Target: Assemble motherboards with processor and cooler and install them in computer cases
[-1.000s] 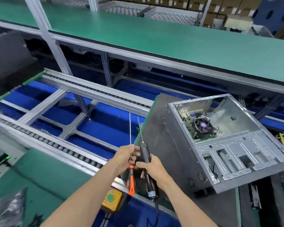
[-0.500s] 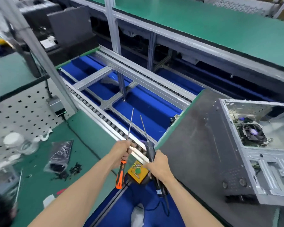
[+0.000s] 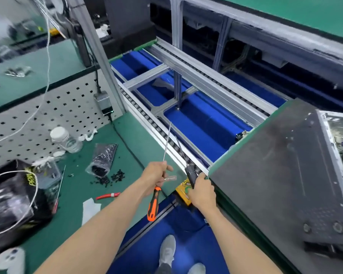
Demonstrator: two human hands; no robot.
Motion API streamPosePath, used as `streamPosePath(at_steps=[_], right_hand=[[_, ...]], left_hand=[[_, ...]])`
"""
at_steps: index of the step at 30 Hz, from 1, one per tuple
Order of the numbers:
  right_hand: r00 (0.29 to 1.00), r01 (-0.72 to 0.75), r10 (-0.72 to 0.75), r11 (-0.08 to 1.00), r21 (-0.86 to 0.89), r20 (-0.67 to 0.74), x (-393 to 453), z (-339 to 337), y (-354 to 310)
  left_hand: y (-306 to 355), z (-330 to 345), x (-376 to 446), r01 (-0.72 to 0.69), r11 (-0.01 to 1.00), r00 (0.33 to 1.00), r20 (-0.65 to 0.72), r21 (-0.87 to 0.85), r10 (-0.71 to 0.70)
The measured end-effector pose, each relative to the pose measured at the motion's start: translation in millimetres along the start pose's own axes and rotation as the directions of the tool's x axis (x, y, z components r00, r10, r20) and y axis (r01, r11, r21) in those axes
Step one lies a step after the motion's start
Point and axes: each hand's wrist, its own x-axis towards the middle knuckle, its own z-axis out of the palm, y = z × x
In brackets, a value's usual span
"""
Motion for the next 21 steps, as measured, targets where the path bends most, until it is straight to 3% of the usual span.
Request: streamPosePath(at_steps=[13, 21], right_hand=[[0.999, 0.031, -0.036, 0.985, -0.168, -0.029, 15.5, 13.3, -4.5], [0.999, 0.027, -0.031, 0.988, -0.149, -0.027, 13.0, 6.7, -16.0]], left_hand=[[-0.8, -9.4, 31.3, -0.003, 1.0, 0.999, 0.041, 0.006, 0.003], [8.0, -14.4, 38.7, -0.003, 1.0, 0.999, 0.053, -0.005, 0.004]])
